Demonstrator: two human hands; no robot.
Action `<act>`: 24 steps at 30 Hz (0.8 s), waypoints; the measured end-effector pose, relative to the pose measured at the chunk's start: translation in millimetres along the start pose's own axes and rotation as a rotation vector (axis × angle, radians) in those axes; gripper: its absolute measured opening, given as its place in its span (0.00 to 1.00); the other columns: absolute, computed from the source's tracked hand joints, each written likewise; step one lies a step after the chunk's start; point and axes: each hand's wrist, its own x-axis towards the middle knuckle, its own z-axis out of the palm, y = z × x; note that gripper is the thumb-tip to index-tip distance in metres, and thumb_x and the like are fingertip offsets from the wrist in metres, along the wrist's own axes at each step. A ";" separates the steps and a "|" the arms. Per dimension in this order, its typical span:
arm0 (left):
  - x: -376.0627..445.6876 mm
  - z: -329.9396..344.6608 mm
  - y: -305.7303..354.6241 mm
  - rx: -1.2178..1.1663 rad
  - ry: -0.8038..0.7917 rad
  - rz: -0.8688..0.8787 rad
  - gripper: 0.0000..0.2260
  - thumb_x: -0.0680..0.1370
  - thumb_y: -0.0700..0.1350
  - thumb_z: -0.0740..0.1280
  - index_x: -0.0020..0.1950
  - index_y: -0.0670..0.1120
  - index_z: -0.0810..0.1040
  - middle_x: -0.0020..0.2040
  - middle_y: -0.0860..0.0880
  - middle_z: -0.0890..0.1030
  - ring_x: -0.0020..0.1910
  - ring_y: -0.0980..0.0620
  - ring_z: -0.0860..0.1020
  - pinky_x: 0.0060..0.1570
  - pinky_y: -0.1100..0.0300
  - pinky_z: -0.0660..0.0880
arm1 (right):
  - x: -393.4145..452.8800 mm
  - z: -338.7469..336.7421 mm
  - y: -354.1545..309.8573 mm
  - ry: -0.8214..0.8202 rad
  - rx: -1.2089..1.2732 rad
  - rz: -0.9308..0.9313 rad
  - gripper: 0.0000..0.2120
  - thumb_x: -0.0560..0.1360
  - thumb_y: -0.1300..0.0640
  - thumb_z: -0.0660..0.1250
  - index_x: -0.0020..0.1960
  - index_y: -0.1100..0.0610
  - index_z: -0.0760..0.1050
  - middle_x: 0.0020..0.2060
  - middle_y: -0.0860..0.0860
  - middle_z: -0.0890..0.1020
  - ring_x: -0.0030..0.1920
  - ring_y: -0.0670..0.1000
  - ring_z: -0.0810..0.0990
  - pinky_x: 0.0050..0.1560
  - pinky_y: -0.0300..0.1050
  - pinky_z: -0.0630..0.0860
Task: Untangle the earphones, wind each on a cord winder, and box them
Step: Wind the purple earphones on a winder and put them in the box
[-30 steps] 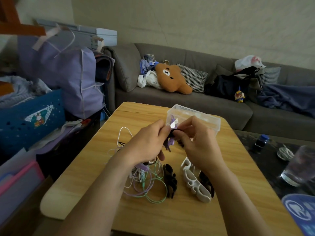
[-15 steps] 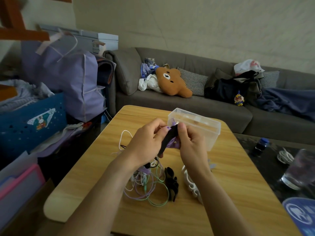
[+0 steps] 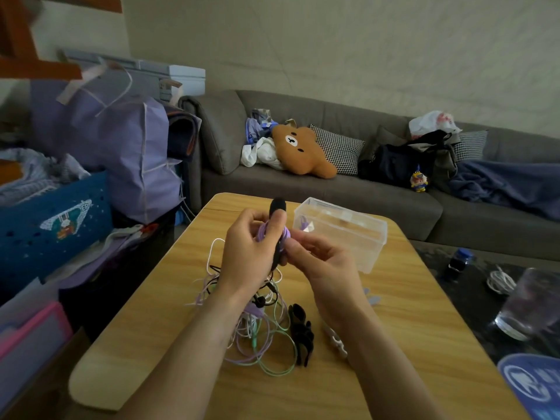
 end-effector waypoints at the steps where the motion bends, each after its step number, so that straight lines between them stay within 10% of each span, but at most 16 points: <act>1: 0.6 0.3 -1.7 0.005 0.044 0.014 0.08 0.80 0.50 0.68 0.48 0.47 0.78 0.39 0.48 0.84 0.36 0.52 0.83 0.33 0.62 0.79 | -1.3 0.5 -0.9 -0.004 -0.009 -0.004 0.09 0.77 0.58 0.71 0.57 0.57 0.84 0.48 0.54 0.87 0.51 0.53 0.86 0.57 0.51 0.80; 15: -2.6 16.6 6.7 -0.305 0.417 -0.011 0.14 0.80 0.43 0.68 0.49 0.31 0.74 0.29 0.51 0.79 0.29 0.59 0.78 0.32 0.69 0.74 | -21.0 37.0 4.9 0.205 -0.187 -0.233 0.05 0.76 0.56 0.73 0.50 0.52 0.87 0.40 0.43 0.87 0.43 0.42 0.85 0.44 0.36 0.80; 24: -1.8 15.8 0.3 -0.166 0.303 -0.003 0.11 0.79 0.47 0.70 0.45 0.39 0.78 0.34 0.47 0.83 0.35 0.51 0.83 0.39 0.56 0.81 | -9.1 20.2 9.8 0.260 -0.674 -0.584 0.08 0.74 0.59 0.75 0.53 0.55 0.86 0.45 0.46 0.85 0.42 0.43 0.83 0.43 0.39 0.81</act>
